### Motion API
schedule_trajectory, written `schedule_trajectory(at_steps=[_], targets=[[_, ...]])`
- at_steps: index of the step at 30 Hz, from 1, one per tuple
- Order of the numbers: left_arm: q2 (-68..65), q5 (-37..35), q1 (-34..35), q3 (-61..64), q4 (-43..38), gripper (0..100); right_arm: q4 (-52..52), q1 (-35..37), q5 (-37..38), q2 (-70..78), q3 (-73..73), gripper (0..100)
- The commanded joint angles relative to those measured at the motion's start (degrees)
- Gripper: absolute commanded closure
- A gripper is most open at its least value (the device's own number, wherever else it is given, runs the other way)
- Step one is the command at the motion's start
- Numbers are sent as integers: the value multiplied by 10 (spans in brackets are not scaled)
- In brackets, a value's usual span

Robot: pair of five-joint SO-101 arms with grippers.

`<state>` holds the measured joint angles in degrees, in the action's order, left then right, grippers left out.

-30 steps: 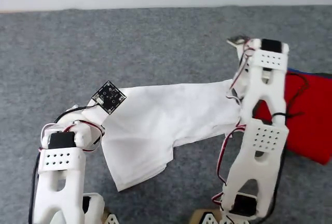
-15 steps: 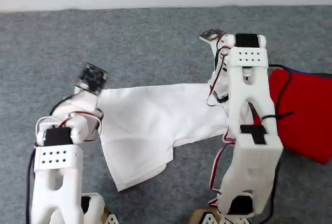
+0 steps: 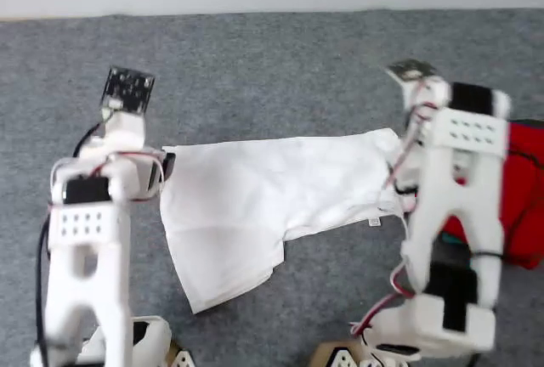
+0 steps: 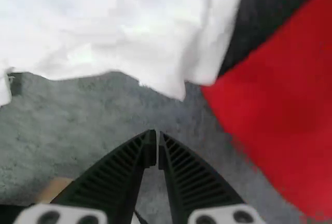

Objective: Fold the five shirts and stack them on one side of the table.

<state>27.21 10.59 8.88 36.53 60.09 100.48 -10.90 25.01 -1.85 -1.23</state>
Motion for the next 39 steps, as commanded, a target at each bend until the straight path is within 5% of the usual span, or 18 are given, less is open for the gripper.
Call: schedule_trajectory(at_steps=[1, 10, 28, 39], targets=[[-132, 11, 1, -152, 96, 769, 20, -52, 13, -81, 45, 969], [-411, 38, 2, -409, 238, 769, 9, -164, 93, -182, 163, 969], [-647, 68, -14, -560, 263, 773, 15, -188, 124, -308, 236, 970], [-687, 69, -10, -618, 310, 998, 20, -188, 123, -332, 236, 972]])
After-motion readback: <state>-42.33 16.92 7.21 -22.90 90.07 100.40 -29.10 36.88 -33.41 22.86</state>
